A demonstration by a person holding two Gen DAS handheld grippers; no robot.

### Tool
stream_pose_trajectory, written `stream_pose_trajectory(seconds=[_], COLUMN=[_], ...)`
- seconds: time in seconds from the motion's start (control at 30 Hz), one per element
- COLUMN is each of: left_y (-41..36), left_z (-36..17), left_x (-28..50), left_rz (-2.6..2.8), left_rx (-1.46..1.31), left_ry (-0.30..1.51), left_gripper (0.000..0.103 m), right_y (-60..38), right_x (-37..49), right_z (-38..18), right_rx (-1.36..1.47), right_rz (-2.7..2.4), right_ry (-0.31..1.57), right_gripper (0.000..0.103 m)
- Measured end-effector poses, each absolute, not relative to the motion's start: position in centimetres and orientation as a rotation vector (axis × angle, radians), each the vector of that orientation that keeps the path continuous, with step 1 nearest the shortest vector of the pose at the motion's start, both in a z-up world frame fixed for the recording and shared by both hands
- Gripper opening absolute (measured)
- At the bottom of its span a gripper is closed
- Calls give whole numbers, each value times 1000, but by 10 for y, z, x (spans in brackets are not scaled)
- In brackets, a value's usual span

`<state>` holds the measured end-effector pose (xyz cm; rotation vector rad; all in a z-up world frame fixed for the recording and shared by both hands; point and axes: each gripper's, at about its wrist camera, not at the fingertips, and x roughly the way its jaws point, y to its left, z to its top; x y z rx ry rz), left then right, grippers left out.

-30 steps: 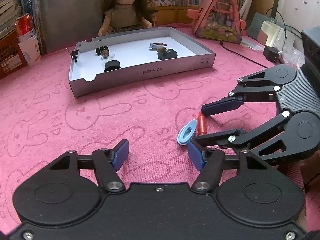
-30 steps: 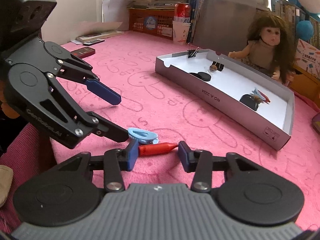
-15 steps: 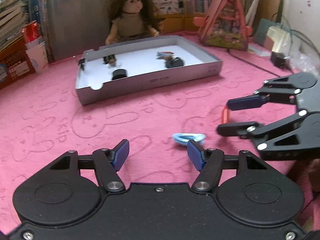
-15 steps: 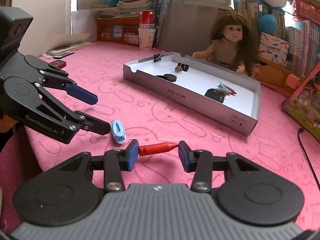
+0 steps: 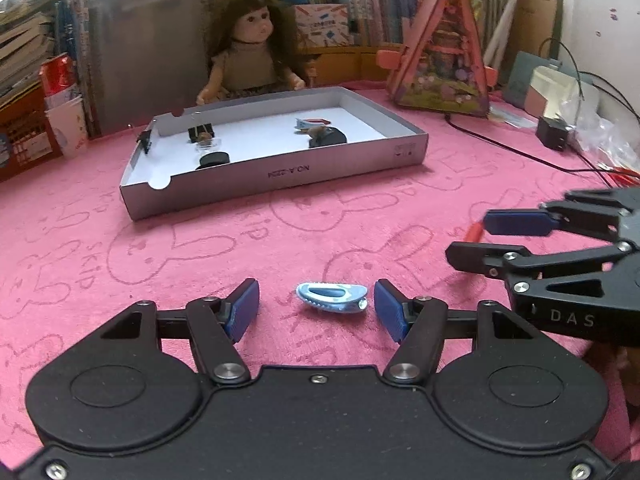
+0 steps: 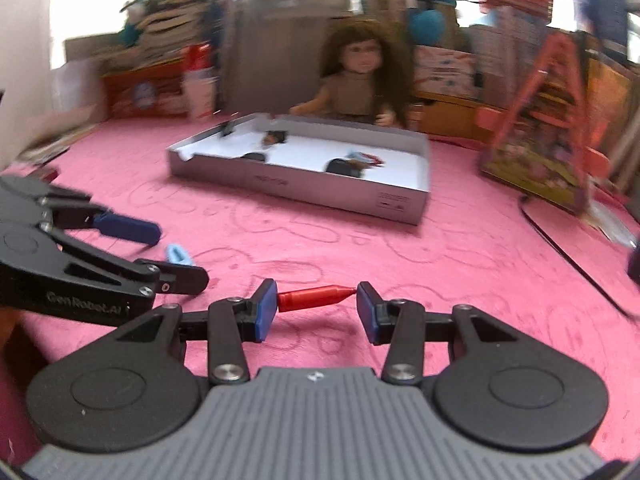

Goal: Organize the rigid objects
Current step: 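Close the right gripper on the red crayon while the left grasps the blue hair clip, then carry the blue hair clip and red crayon with both grippers over the tray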

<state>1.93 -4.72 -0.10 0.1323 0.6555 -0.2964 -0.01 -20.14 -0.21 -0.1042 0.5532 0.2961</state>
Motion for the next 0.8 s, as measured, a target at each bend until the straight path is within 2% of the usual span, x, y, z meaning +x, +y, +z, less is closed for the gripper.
stream_pose_trajectory(seconds=[0.03, 0.23, 0.5, 0.6, 0.67, 0.8], left_y=[-48, -51, -50, -47, -47, -46], left_z=[-2, -7, -7, -5, -6, -10], left_x=[18, 9, 9, 13, 15, 14], left_rz=[-288, -260, -266, -259, -265, -268], left_rx=[139, 147, 146, 151, 165, 152], left_ry=[643, 603, 593, 580, 580, 581], left_gripper=[52, 38, 36, 44, 44, 38], right_y=[-201, -192, -184, -185, -185, -184], right_x=[-2, -11, -10, -10, -11, -12], right_z=[-4, -12, -17, -17, -17, -18], right_rx=[-89, -9, 13, 21, 20, 21], right_rz=[265, 164, 145, 144, 139, 131], right_ry=[542, 498, 501, 507, 506, 505], right_gripper=[50, 50, 50, 50, 50, 50])
